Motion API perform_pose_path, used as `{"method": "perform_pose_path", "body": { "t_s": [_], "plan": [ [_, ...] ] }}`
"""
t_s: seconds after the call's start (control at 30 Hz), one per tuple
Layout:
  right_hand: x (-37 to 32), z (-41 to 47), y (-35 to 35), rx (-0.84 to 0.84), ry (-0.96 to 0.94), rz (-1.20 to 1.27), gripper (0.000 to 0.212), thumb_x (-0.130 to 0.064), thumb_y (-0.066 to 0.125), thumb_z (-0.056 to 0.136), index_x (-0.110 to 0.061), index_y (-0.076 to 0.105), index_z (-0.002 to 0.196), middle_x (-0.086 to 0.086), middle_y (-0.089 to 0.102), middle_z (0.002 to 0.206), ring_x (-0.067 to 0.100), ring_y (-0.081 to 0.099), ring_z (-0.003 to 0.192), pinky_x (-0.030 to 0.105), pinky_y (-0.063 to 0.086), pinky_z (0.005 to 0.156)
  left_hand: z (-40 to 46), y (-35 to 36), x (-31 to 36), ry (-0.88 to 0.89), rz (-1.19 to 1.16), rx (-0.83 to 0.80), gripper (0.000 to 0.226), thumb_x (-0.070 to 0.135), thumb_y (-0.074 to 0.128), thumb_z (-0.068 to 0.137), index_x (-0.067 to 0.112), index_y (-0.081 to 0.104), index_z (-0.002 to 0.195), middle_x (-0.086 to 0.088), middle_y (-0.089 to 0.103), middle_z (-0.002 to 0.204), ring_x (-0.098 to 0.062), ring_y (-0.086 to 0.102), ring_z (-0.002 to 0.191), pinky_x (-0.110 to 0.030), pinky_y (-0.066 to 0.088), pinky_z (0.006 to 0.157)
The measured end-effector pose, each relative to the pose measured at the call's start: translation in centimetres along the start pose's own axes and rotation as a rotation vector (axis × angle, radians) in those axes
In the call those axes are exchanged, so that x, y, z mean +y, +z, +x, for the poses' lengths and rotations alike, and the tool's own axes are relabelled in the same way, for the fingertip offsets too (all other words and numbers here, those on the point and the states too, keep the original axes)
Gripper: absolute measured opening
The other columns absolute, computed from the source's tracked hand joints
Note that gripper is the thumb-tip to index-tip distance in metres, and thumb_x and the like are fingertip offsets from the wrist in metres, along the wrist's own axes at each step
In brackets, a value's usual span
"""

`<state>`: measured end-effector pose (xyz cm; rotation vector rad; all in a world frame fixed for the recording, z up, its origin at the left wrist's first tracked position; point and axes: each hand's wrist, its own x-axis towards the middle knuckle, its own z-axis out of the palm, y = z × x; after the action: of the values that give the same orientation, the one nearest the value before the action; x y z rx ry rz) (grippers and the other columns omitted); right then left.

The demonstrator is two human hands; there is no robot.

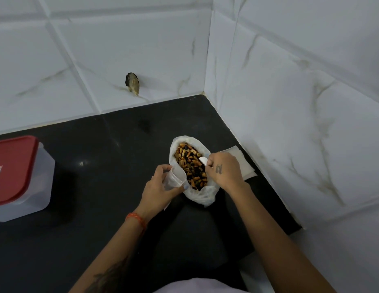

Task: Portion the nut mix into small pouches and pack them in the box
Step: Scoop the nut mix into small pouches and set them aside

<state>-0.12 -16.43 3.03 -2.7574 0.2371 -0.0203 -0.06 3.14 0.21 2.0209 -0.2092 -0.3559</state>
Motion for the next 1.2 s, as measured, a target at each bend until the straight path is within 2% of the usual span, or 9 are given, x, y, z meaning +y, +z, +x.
{"method": "perform_pose_path", "body": {
  "t_s": [0.1, 0.23, 0.4, 0.6, 0.7, 0.83, 0.9, 1.0, 1.2],
  "plan": [
    [0.1, 0.2, 0.0, -0.034, -0.048, 0.080, 0.012, -0.018, 0.061, 0.086, -0.011, 0.070, 0.084, 0.003, 0.069, 0.081, 0.016, 0.063, 0.078, 0.026, 0.050, 0.070, -0.1, 0.0, 0.3, 0.008, -0.010, 0.002, 0.059, 0.031, 0.078, 0.075, 0.026, 0.042, 0.122, 0.006, 0.058, 0.120, -0.010, 0.056, 0.110, -0.018, 0.044, 0.086],
    [1.4, 0.6, -0.6, -0.074, -0.006, 0.234, 0.010, -0.014, 0.067, 0.081, -0.014, 0.072, 0.072, -0.002, 0.068, 0.072, 0.010, 0.060, 0.068, 0.015, 0.042, 0.060, -0.1, 0.0, 0.3, 0.012, -0.011, -0.007, 0.060, 0.033, 0.078, 0.074, 0.028, 0.042, 0.122, 0.009, 0.057, 0.118, -0.007, 0.054, 0.109, -0.017, 0.043, 0.086],
    [0.9, 0.5, 0.4, -0.010, -0.012, 0.206, 0.012, -0.016, 0.064, 0.083, -0.011, 0.072, 0.076, 0.001, 0.068, 0.071, 0.014, 0.062, 0.070, 0.027, 0.050, 0.068, 0.1, 0.1, 0.4, 0.023, -0.017, -0.010, 0.057, 0.033, 0.078, 0.074, 0.029, 0.043, 0.118, 0.014, 0.061, 0.109, 0.002, 0.057, 0.100, -0.010, 0.043, 0.075],
    [1.3, 0.6, -0.4, -0.052, -0.034, 0.314, 0.012, -0.013, 0.067, 0.079, -0.012, 0.071, 0.068, -0.006, 0.066, 0.064, 0.009, 0.063, 0.066, 0.024, 0.051, 0.067, -0.1, -0.1, 0.6, 0.031, -0.027, -0.020, 0.054, 0.031, 0.078, 0.075, 0.031, 0.044, 0.116, 0.019, 0.061, 0.102, 0.013, 0.056, 0.093, -0.003, 0.045, 0.070],
    [0.7, 0.6, 0.3, -0.005, -0.024, 0.269, 0.015, -0.015, 0.066, 0.082, -0.008, 0.070, 0.069, 0.002, 0.069, 0.068, 0.013, 0.063, 0.067, 0.027, 0.051, 0.067, -0.1, -0.1, 0.7, 0.028, -0.034, -0.023, 0.055, 0.032, 0.078, 0.074, 0.030, 0.044, 0.117, 0.019, 0.060, 0.105, 0.010, 0.056, 0.096, -0.002, 0.045, 0.071],
    [1.3, 0.4, -0.5, -0.133, -0.107, 0.287, 0.022, -0.012, 0.066, 0.081, -0.020, 0.063, 0.060, -0.008, 0.061, 0.061, 0.007, 0.059, 0.062, 0.027, 0.051, 0.071, -0.1, 0.0, 0.7, 0.025, -0.048, -0.025, 0.055, 0.031, 0.078, 0.075, 0.029, 0.044, 0.117, 0.019, 0.060, 0.106, 0.009, 0.056, 0.097, -0.001, 0.044, 0.072],
    [1.9, 0.4, -1.2, -0.196, -0.090, 0.313, 0.019, -0.009, 0.066, 0.080, -0.014, 0.067, 0.062, -0.006, 0.063, 0.061, 0.008, 0.060, 0.061, 0.024, 0.051, 0.067, -0.1, 0.0, 0.8, 0.024, -0.041, -0.025, 0.055, 0.032, 0.078, 0.074, 0.031, 0.044, 0.117, 0.018, 0.060, 0.107, 0.008, 0.055, 0.098, -0.003, 0.043, 0.071],
    [1.2, 0.6, -0.9, -0.196, -0.071, 0.306, 0.017, -0.011, 0.064, 0.081, -0.008, 0.069, 0.065, -0.001, 0.068, 0.061, 0.007, 0.061, 0.055, 0.018, 0.048, 0.060, 0.0, 0.1, 0.8, 0.023, -0.034, -0.022, 0.056, 0.033, 0.078, 0.074, 0.031, 0.043, 0.117, 0.015, 0.060, 0.111, 0.004, 0.056, 0.100, -0.006, 0.043, 0.073],
    [2.8, 0.6, -1.0, -0.332, 0.188, 0.753, 0.012, -0.012, 0.068, 0.082, -0.001, 0.069, 0.078, 0.008, 0.071, 0.067, 0.009, 0.059, 0.051, 0.017, 0.041, 0.042, 0.2, 0.2, 0.3, 0.021, -0.040, -0.011, 0.060, 0.036, 0.079, 0.072, 0.029, 0.044, 0.120, 0.008, 0.062, 0.117, -0.006, 0.059, 0.109, -0.015, 0.046, 0.085]
  ]
}}
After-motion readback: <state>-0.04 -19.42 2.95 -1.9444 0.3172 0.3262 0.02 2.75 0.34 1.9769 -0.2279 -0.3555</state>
